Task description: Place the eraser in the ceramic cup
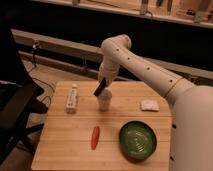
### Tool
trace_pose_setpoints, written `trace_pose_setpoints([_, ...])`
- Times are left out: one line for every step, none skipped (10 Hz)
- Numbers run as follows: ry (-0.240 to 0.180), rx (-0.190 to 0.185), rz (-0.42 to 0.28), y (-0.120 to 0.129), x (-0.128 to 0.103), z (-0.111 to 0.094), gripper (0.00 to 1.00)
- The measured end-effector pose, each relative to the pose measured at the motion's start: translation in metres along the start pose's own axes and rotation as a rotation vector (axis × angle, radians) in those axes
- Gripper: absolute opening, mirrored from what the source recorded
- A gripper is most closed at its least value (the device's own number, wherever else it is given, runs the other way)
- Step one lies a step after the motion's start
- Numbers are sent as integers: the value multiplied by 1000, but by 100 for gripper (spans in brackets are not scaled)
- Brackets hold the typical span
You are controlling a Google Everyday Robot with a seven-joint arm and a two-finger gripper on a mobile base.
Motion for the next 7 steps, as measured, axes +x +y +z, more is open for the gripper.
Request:
trace_pose_setpoints([5,2,3,1,5,-1,66])
trace_pose_setpoints([16,1,12,5,13,-2,77])
trace_pose_setpoints([22,1,12,5,18,-3,80])
trace_pose_setpoints([29,0,11,3,21,-4,80])
trace_pose_setpoints([31,-5,12,4,23,-3,80])
trace_pose_setpoints([37,-14,17,6,28,-3,80])
trace_pose_setpoints([42,-16,22,8,31,-2,80])
